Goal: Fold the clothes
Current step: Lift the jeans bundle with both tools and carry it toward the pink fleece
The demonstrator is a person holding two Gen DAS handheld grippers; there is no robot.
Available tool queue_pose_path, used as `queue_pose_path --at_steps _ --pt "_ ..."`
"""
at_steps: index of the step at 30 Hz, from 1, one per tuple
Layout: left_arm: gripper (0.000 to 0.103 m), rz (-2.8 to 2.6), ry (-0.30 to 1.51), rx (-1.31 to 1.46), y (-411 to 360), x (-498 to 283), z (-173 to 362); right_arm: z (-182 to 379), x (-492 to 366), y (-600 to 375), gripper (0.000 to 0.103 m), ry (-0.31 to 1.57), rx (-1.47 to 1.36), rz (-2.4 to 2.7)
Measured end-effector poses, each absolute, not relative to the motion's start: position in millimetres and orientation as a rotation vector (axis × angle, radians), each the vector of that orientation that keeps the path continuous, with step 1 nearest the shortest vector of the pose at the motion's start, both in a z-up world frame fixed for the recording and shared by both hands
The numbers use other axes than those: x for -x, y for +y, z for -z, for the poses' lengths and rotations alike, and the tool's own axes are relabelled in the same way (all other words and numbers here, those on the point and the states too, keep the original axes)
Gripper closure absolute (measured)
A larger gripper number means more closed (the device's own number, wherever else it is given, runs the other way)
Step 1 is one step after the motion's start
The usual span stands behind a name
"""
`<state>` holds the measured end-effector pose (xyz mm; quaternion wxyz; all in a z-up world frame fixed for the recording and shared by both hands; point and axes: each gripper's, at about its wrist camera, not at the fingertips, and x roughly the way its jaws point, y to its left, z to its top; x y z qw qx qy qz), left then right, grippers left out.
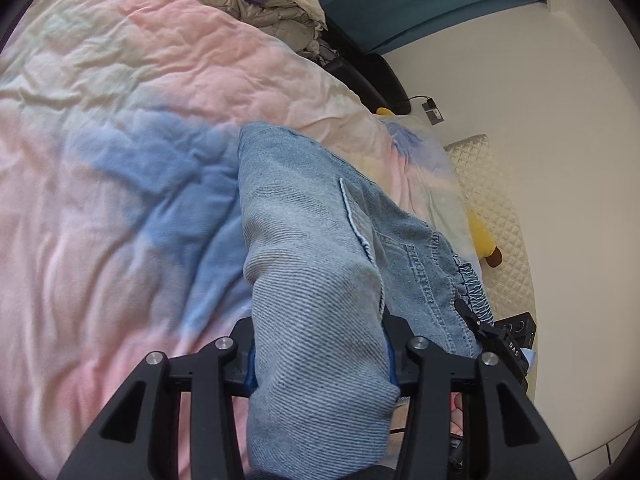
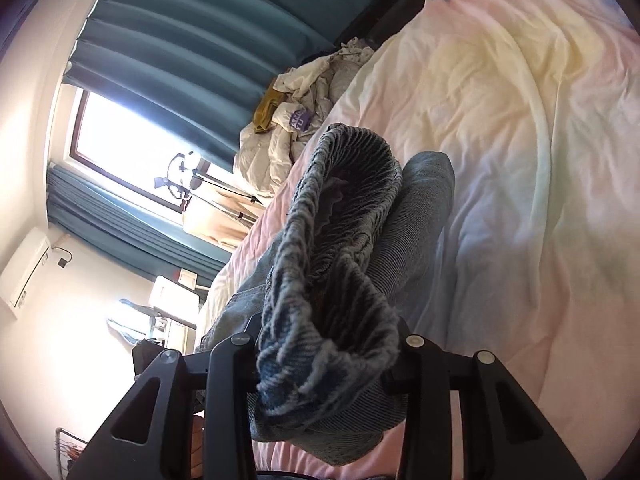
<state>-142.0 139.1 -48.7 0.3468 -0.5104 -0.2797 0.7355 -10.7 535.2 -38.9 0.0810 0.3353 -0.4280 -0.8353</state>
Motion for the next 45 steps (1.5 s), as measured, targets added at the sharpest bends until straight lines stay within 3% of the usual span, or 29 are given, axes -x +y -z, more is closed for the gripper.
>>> queue_pose_path --at_steps 11,17,30,37,45 --pt "0.058 -1.767 -0.601 1.204 318.1 142.3 7.0 -29.8 -50.5 660.0 0.067 -1.276 -0.807 2.744" --pt "0.058 -1.679 -0.512 1.166 419.8 140.1 3.3 -29.6 -90.7 733.6 0.067 -1.361 -0.675 2.871" --pt "0.058 -1.516 -0.385 1.146 568.6 141.8 76.8 60.5 -177.5 837.2 0.067 -1.579 -0.485 3.052" --pt "0.057 -1.519 -0.299 1.121 585.3 138.3 114.6 137.7 -193.4 854.0 0.066 -1.753 -0.535 3.017" --pt "0.056 -1.554 -0.229 1.127 582.5 136.3 139.8 168.9 -196.4 854.8 0.062 -1.790 -0.560 3.011"
